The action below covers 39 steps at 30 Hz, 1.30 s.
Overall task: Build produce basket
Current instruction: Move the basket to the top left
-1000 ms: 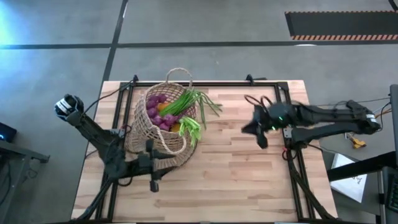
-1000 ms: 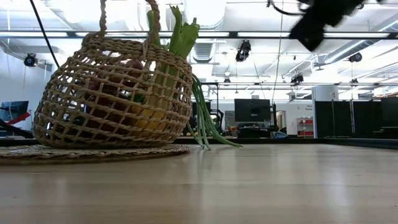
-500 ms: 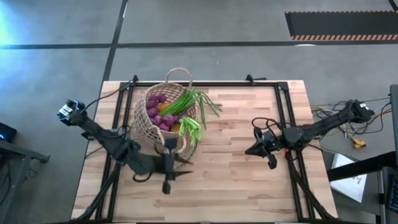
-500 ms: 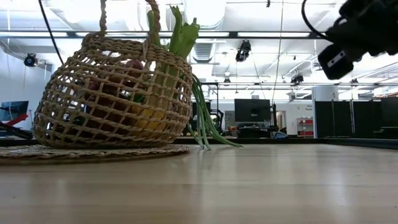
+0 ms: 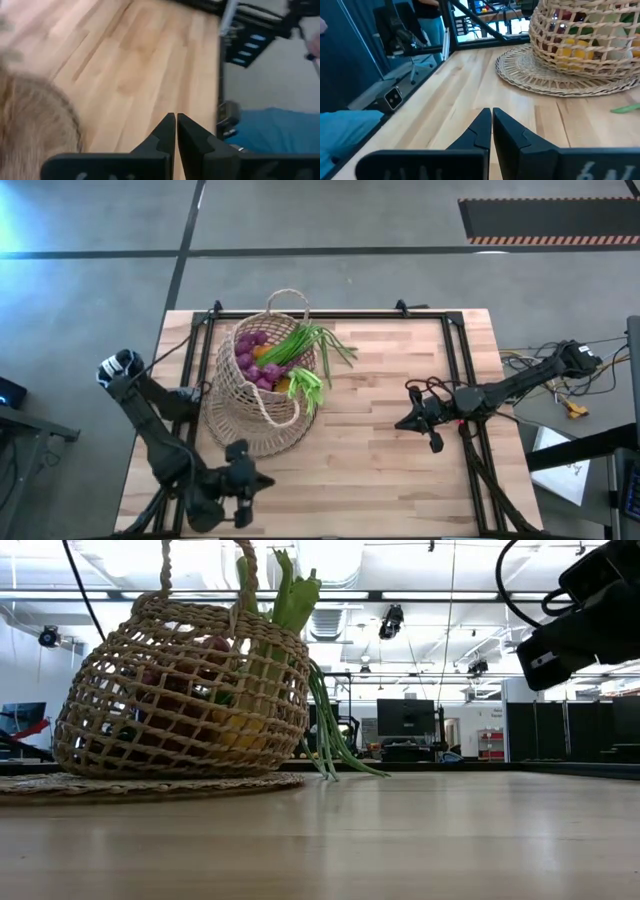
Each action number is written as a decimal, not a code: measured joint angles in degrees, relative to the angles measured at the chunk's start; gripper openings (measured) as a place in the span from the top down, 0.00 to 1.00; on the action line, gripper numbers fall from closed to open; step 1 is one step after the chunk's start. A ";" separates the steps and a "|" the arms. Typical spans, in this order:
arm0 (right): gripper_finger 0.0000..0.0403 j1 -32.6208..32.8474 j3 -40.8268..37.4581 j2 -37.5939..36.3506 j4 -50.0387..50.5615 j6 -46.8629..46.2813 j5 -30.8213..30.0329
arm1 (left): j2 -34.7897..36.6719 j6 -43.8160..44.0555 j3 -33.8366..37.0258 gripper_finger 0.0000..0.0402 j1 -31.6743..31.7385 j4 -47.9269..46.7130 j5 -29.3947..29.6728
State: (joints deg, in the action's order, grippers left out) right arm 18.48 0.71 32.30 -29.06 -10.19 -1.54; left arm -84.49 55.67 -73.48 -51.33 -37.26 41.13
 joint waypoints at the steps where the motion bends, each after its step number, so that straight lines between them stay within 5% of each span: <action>1: 0.98 0.00 0.00 0.02 0.02 0.32 0.00 | 0.77 2.49 3.03 1.00 -0.05 1.39 0.43; 3: 0.98 0.00 -0.02 0.05 0.00 0.35 0.01 | 2.73 3.13 10.48 1.00 1.13 8.65 0.61; 6: 0.98 0.00 -0.02 0.13 0.03 0.30 0.02 | 6.16 -7.57 24.13 1.00 5.73 33.18 -1.30; 10: 0.98 0.00 -0.02 0.11 0.04 -0.55 -0.02 | 8.48 -27.11 42.18 1.00 15.95 74.47 -13.98; 13: 0.98 0.00 -0.04 0.09 0.02 -2.20 -0.04 | 7.83 -32.32 50.68 1.00 25.16 89.28 -22.19; 27: 0.98 -0.15 -0.09 0.09 2.26 -1.75 -7.55 | 6.65 -46.31 54.58 1.00 54.01 95.27 -47.41; 34: 0.98 -0.13 -0.09 0.11 3.97 -2.56 -7.53 | 11.90 -47.03 56.87 1.00 52.06 96.43 -53.97; 39: 0.98 -0.13 -0.09 0.11 4.92 -3.41 -7.56 | 22.07 -44.39 63.57 1.00 46.48 96.06 -46.80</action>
State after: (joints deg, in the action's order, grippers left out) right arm 18.35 0.62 32.40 -24.14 -13.60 -9.10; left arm -62.42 11.28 -9.91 -4.85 58.79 -5.67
